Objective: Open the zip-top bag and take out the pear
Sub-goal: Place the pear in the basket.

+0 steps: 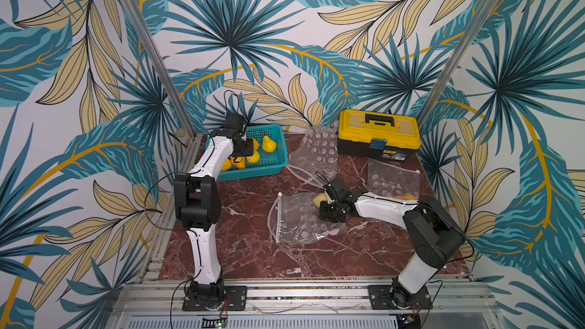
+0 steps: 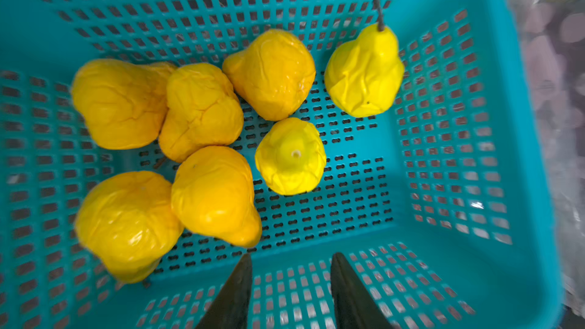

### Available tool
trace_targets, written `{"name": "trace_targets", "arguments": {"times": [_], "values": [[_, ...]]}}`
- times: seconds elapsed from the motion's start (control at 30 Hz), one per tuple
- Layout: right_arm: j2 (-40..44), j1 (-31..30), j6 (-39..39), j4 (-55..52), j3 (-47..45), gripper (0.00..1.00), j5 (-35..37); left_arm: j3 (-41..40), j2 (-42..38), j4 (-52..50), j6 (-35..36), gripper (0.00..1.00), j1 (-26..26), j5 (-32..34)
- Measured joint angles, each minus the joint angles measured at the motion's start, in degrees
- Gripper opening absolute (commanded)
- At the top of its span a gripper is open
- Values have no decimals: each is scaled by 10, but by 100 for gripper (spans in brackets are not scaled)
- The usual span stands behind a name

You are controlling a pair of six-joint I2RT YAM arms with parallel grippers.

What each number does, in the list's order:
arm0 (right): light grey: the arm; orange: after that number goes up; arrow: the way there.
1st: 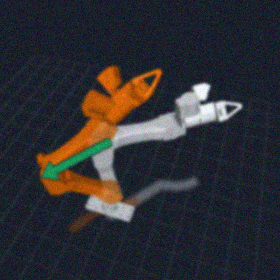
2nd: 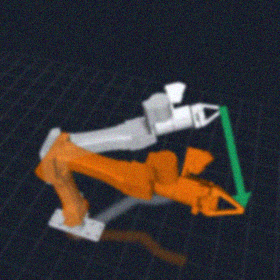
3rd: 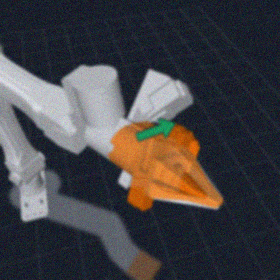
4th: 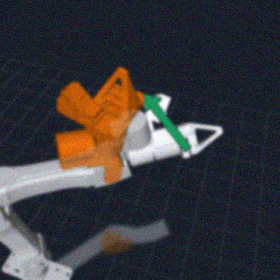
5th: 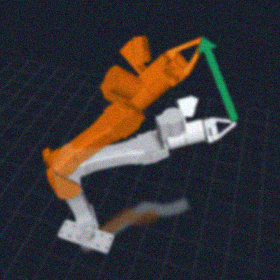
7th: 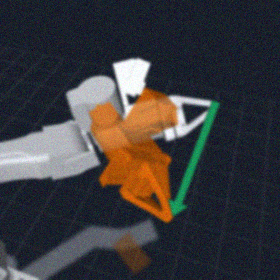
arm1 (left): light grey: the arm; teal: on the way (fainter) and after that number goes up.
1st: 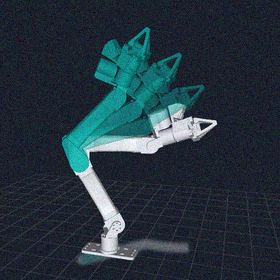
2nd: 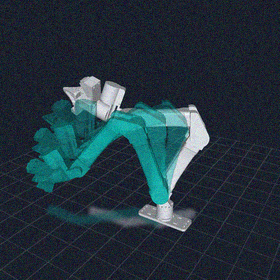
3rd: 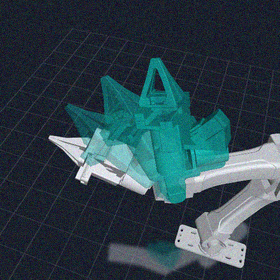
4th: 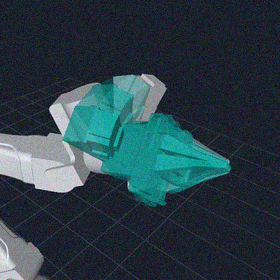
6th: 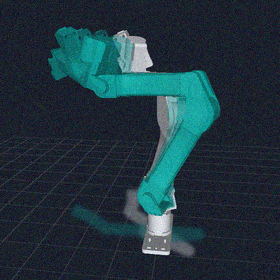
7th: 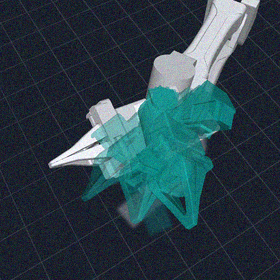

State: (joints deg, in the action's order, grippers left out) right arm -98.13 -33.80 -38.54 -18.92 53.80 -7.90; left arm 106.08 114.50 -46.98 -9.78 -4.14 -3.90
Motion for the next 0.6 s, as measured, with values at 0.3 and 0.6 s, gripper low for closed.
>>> {"name": "trace_targets", "arguments": {"times": [0.3,0.6], "values": [[26,0,11,-70,9,22,15,-166,-172,6,-19,36,0,-98],[74,0,25,-121,58,22,32,-411,-261,28,-63,32,-47,-203]]}}
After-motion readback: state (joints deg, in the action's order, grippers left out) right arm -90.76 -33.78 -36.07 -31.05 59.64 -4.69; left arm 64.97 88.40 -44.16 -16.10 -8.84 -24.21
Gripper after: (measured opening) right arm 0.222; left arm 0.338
